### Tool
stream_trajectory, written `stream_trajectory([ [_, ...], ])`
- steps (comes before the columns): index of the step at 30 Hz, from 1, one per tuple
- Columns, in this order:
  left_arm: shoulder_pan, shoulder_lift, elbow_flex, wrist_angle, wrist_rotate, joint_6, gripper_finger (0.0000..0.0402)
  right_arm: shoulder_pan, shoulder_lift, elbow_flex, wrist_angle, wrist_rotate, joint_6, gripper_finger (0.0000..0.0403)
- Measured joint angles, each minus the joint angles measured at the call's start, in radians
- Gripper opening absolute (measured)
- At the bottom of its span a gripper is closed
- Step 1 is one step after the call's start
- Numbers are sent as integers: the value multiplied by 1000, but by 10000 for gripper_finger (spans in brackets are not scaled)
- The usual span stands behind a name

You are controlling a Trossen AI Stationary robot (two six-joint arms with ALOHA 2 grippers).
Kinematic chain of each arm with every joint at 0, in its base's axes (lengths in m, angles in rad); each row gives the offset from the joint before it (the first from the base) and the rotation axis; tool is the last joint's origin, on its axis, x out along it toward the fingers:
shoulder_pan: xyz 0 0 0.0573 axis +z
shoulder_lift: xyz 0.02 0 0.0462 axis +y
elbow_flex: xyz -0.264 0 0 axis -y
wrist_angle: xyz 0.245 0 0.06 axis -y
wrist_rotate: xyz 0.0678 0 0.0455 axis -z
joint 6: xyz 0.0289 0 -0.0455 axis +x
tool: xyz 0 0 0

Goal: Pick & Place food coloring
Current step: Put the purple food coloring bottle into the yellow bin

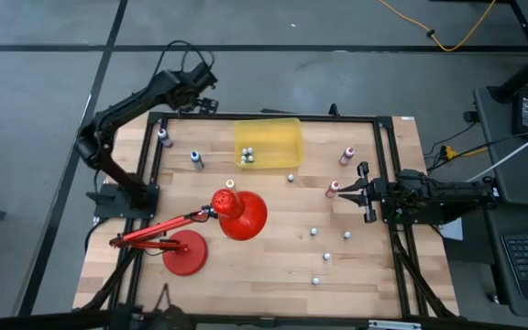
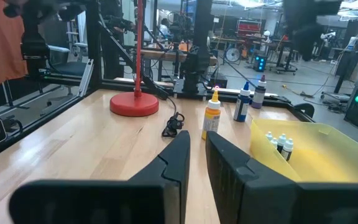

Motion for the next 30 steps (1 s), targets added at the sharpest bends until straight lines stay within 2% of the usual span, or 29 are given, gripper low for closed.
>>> stream_trajectory([
  [6, 56, -106, -158, 26, -58, -95, 311, 0, 0, 0, 0, 0, 0, 56],
  [13, 131, -215, -307, 48, -8, -124, 311, 0, 0, 0, 0, 0, 0, 56],
  [16, 130, -241, -321, 100, 0, -105, 311, 0, 0, 0, 0, 0, 0, 56],
  [23, 130, -248, -322, 93, 20, -108, 311, 0, 0, 0, 0, 0, 0, 56],
  [30, 83, -264, -345, 11, 99, -304, 311, 0, 0, 0, 0, 0, 0, 56],
])
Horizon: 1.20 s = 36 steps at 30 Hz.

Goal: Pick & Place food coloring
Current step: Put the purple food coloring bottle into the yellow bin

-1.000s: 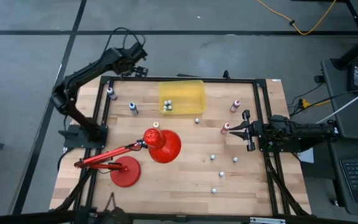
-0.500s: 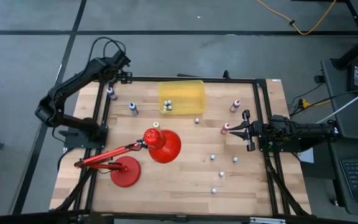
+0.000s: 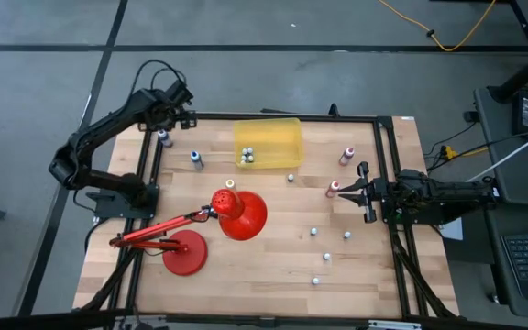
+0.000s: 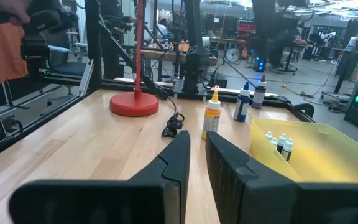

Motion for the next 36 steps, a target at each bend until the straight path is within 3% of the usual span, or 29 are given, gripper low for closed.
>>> stream_trajectory([
  [9, -93, 0, -14, 2, -46, -263, 311, 0, 0, 0, 0, 0, 0, 56],
  [16, -82, 3, -14, -9, -68, -452, 311, 0, 0, 0, 0, 0, 0, 56],
  [26, -49, 31, -15, -220, -177, -861, 311, 0, 0, 0, 0, 0, 0, 56],
  [32, -43, 100, -15, -201, -242, -906, 311, 0, 0, 0, 0, 0, 0, 56],
  [36, -30, 142, -15, -170, -221, -898, 311, 0, 0, 0, 0, 0, 0, 56],
])
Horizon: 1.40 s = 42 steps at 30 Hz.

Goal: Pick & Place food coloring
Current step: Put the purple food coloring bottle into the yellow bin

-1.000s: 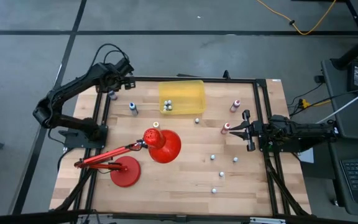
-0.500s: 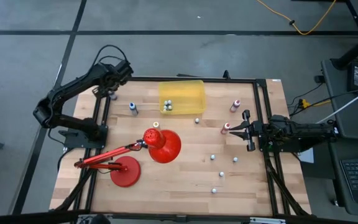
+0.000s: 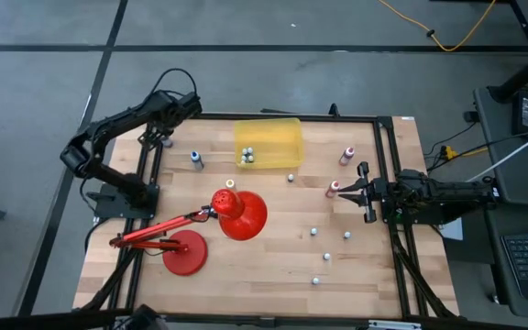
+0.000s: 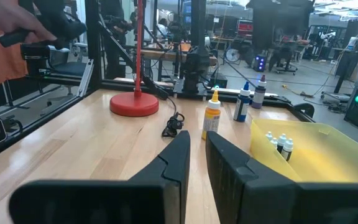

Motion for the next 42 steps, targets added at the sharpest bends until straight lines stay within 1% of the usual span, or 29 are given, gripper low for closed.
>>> stream_trajectory([
  [6, 34, 44, 0, 11, 21, 22, 311, 0, 0, 0, 0, 0, 0, 56],
  [12, 74, 82, 0, 106, 31, 78, 311, 0, 0, 0, 0, 0, 0, 56],
  [16, 99, 107, -4, 91, 60, 89, 311, 0, 0, 0, 0, 0, 0, 56],
  [23, 112, 103, -86, 137, 103, 107, 311, 0, 0, 0, 0, 0, 0, 56],
  [32, 111, 94, -105, 184, 53, 117, 311, 0, 0, 0, 0, 0, 0, 56],
  [35, 111, 89, -105, 213, 30, 143, 311, 0, 0, 0, 0, 0, 0, 56],
  [42, 120, 89, -105, 241, 15, 209, 308, 0, 0, 0, 0, 0, 0, 56],
])
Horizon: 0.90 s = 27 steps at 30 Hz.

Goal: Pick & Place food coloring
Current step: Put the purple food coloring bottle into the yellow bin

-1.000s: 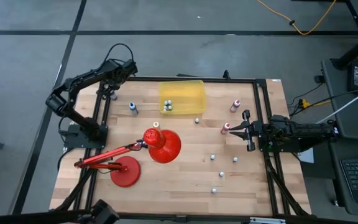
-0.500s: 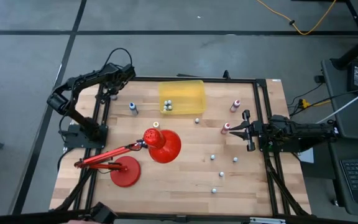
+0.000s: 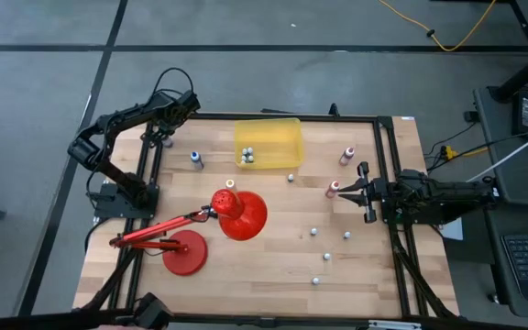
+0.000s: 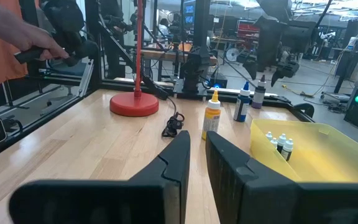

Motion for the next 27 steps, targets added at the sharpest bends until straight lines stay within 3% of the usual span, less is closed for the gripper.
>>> stream_trajectory([
  [17, 5, 0, -40, -8, 39, -34, 237, 0, 0, 0, 0, 0, 0, 56],
  [27, 7, 0, -40, 0, 7, -34, 230, 0, 0, 0, 0, 0, 0, 56],
])
